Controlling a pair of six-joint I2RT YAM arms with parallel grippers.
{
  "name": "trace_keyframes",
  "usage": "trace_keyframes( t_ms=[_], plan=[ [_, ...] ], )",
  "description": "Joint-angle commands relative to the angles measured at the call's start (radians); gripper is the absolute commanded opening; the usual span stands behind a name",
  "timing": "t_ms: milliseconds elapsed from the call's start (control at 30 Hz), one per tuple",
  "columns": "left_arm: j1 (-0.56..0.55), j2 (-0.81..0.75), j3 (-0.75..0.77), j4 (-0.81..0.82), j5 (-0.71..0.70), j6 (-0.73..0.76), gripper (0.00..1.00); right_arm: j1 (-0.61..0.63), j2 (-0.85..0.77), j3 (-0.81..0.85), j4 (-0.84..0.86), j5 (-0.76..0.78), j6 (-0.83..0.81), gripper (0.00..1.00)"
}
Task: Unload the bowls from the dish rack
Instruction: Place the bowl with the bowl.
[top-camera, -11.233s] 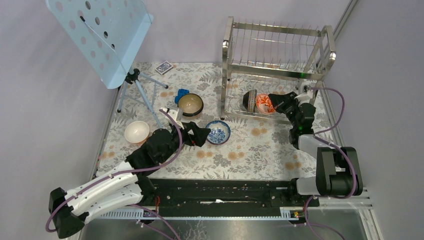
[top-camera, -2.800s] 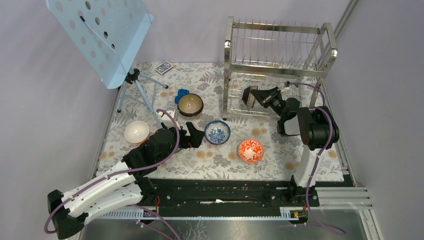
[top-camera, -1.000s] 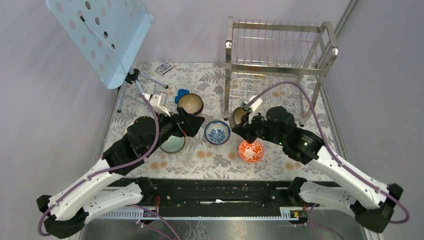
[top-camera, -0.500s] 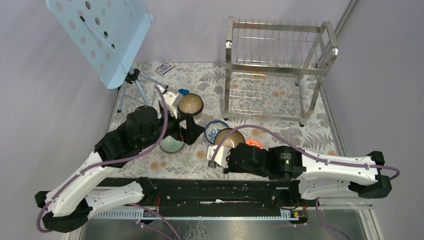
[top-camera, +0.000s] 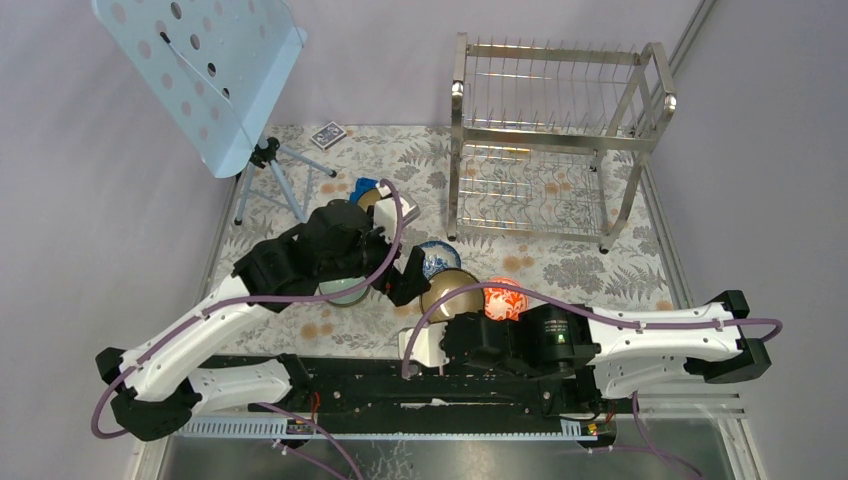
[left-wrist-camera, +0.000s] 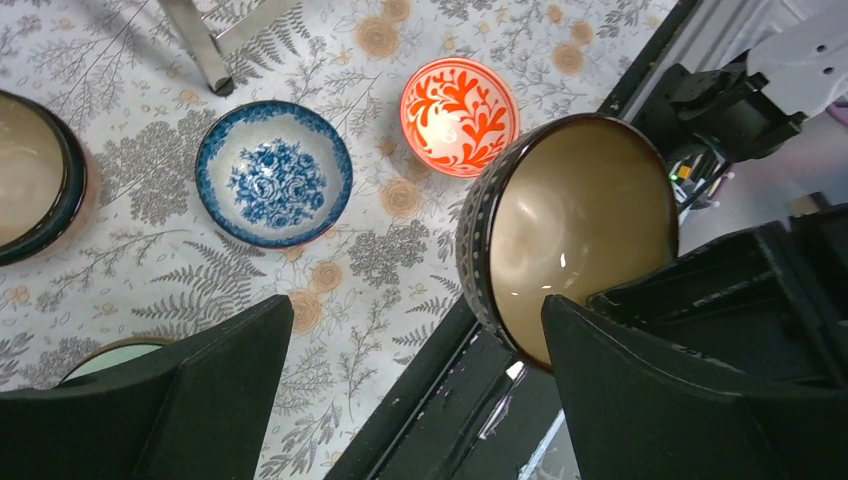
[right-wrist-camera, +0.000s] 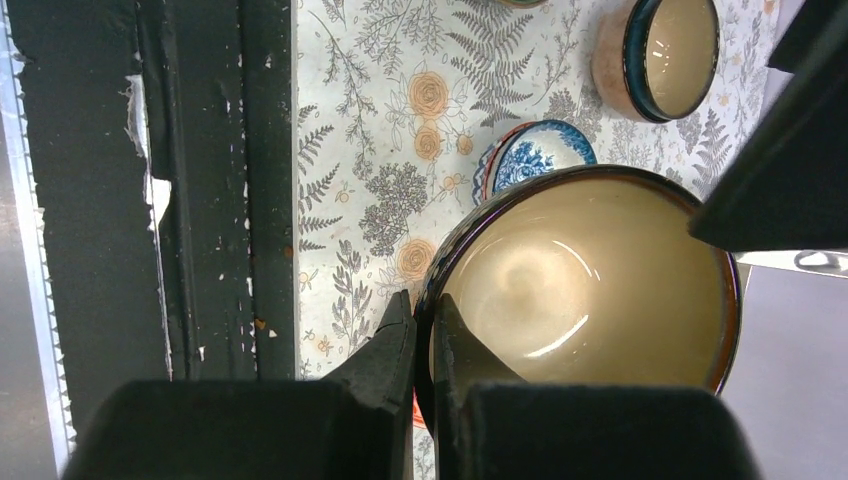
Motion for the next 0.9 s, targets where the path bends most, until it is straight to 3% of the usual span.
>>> trace_keyframes(
  t_ms=[0, 367, 533, 867],
  plan=[
    [-0.006, 0.018, 0.053, 0.040, 0.063, 0.016, 0.98, 0.006, 0.005, 0.062, 0.005, 0.034, -0.040, 0.00],
    [-0.037, 0.088, 0.021, 0.037, 0.028, -0.025, 0.78, 0.007, 0.012, 0.043, 0.052, 0.040, -0.053, 0.00],
    [-0.051, 0.110, 0.005, 0.038, 0.041, -0.024, 0.74, 0.006, 0.014, 0.039, 0.060, 0.037, -0.054, 0.00],
    [-0.077, 0.126, -0.012, 0.038, 0.049, -0.030, 0.30, 0.006, 0.005, 0.018, 0.080, 0.038, -0.053, 0.00]
  ],
)
